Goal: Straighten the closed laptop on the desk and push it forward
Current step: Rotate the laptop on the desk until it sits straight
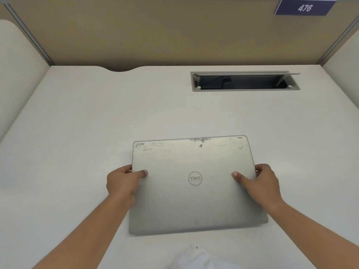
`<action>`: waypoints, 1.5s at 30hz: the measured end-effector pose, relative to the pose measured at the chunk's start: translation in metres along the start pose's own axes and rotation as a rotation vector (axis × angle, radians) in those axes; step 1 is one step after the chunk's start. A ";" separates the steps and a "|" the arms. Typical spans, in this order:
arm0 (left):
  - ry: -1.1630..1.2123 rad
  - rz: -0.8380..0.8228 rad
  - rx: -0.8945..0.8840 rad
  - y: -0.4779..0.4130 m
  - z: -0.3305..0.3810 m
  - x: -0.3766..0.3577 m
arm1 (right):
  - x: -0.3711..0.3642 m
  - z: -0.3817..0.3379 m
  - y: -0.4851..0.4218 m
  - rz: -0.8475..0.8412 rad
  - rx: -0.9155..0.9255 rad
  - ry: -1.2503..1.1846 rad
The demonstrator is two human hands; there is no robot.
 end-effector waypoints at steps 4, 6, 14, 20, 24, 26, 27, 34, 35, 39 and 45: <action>-0.005 -0.010 -0.009 -0.003 -0.003 -0.005 | 0.000 0.007 0.002 0.018 -0.016 0.000; -0.021 -0.010 -0.022 -0.004 -0.003 -0.007 | -0.001 0.010 0.004 0.018 -0.024 0.007; -0.157 -0.013 -0.069 -0.011 -0.004 -0.010 | -0.003 0.010 0.008 -0.003 -0.024 0.092; -0.375 0.017 -0.238 -0.006 0.005 -0.012 | -0.003 0.008 0.006 -0.005 0.030 0.243; -0.658 0.118 -0.465 0.013 0.003 -0.012 | -0.005 0.003 0.014 0.034 0.125 0.352; -0.760 0.182 -0.582 0.022 -0.004 -0.014 | -0.006 0.004 0.020 0.053 0.148 0.372; -0.782 0.199 -0.615 0.025 -0.008 -0.015 | -0.007 0.004 0.023 0.073 0.166 0.384; -0.840 0.223 -0.648 0.029 -0.010 -0.015 | -0.010 0.004 0.027 0.129 0.207 0.441; -0.856 0.227 -0.652 0.030 -0.009 -0.016 | -0.009 0.004 0.027 0.131 0.209 0.443; -0.875 0.259 -0.612 0.033 -0.011 -0.013 | -0.009 0.004 0.027 0.130 0.203 0.447; -0.818 0.233 -0.580 0.030 -0.016 -0.007 | -0.007 0.003 0.028 0.133 0.205 0.447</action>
Point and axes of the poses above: each hand's wrist, its own y-axis away from the middle knuckle, its own x-axis out of the back of the hand, z = x × y, the point moved 9 cm from there along -y, towards the middle knuckle, and after that the axes turned 1 degree about -y, right-handed, at the moved point
